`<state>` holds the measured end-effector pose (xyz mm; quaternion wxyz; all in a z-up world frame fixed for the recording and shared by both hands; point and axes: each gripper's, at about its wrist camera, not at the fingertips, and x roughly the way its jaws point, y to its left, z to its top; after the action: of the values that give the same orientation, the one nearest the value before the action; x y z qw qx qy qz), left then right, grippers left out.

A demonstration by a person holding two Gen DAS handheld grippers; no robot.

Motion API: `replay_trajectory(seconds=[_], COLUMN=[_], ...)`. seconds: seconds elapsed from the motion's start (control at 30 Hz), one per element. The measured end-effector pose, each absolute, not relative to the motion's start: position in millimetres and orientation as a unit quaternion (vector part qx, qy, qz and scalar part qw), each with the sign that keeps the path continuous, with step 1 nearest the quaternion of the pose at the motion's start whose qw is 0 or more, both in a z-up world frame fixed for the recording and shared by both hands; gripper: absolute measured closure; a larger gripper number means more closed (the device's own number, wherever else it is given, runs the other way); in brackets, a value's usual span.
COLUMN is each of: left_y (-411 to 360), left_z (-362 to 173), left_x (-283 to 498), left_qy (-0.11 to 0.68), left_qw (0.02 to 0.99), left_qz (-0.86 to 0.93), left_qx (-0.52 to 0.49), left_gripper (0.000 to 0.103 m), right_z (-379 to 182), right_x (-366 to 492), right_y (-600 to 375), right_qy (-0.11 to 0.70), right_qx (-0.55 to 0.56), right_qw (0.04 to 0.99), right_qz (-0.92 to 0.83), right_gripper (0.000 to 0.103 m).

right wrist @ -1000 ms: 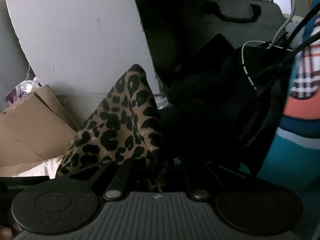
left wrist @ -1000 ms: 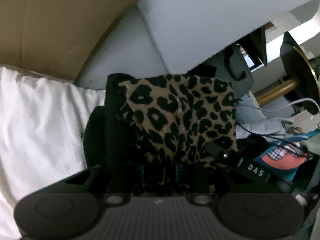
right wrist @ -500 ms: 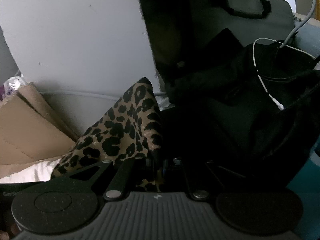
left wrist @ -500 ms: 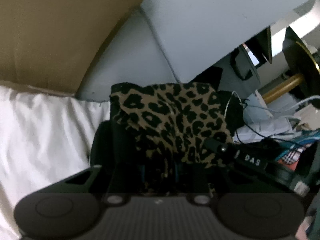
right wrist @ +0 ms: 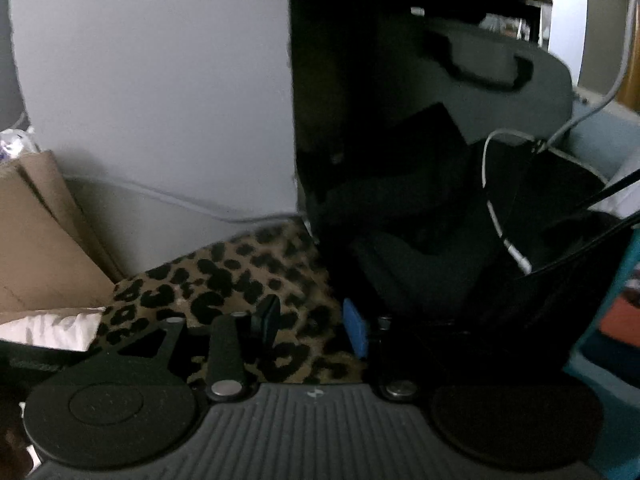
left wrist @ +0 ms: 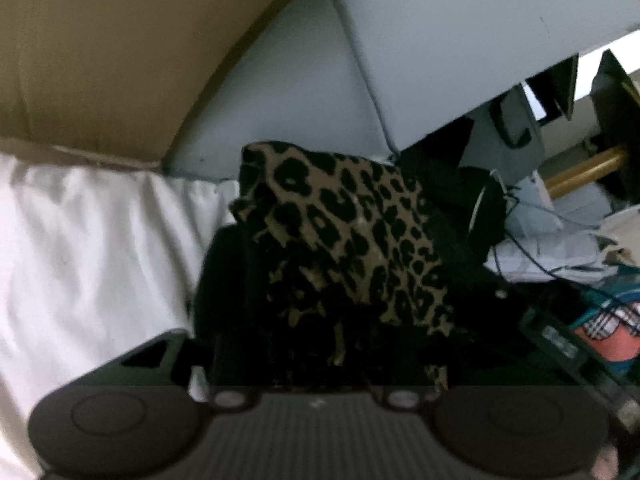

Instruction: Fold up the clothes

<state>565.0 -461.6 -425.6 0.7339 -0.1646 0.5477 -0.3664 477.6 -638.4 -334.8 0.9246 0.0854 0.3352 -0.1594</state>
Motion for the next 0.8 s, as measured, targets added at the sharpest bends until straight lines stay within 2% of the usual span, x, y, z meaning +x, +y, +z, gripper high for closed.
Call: replay_trajectory(seconds=[0.07,0.27,0.33,0.4,0.43,0.5,0.57,0.8], left_y=[-460.1,-453.1,-448.2,-447.5,-449.6,-453.6,-460.0,-477.6], left_z=[-418.6,-375.6,-358.3,-347.9,-342.8,-339.5,-339.2,-356.6], left_x=[563.9,563.7,559.8,555.8,554.5,554.6,549.0,533.1], left_qy=[0.546,0.493,0.469,0.453,0.447,0.449,0.446,0.433], left_qw=[0.749,0.787,0.793,0.794,0.794,0.788,0.785,0.788], left_qz=[-0.349,-0.37,-0.387,-0.404,-0.412,-0.421,-0.429,-0.437], left_qx=[-0.137,-0.044,-0.039,-0.032,-0.026,-0.023,-0.011,0.033], left_gripper=[0.033,0.036,0.041,0.06,0.063,0.079,0.084,0.084], right_z=[-329.7,-341.9,-347.3,-350.5,-352.1,-355.3,-358.6,-367.2], right_x=[470.3,450.4,446.6,444.8,443.9,442.1,440.4,442.7], right_y=[-634.3,-633.0,-631.6,-627.9,-626.0,-622.3,-618.6,-610.6], right_qy=[0.325,0.332,0.335,0.335,0.335,0.335,0.334,0.336], right_qx=[0.088,0.127,0.138,0.143,0.145,0.15,0.155,0.155], right_qw=[0.93,0.926,0.923,0.923,0.923,0.923,0.923,0.924], right_qz=[-0.15,-0.13,-0.128,-0.123,-0.121,-0.116,-0.111,-0.098], right_gripper=[0.061,0.061,0.061,0.061,0.061,0.061,0.061,0.061])
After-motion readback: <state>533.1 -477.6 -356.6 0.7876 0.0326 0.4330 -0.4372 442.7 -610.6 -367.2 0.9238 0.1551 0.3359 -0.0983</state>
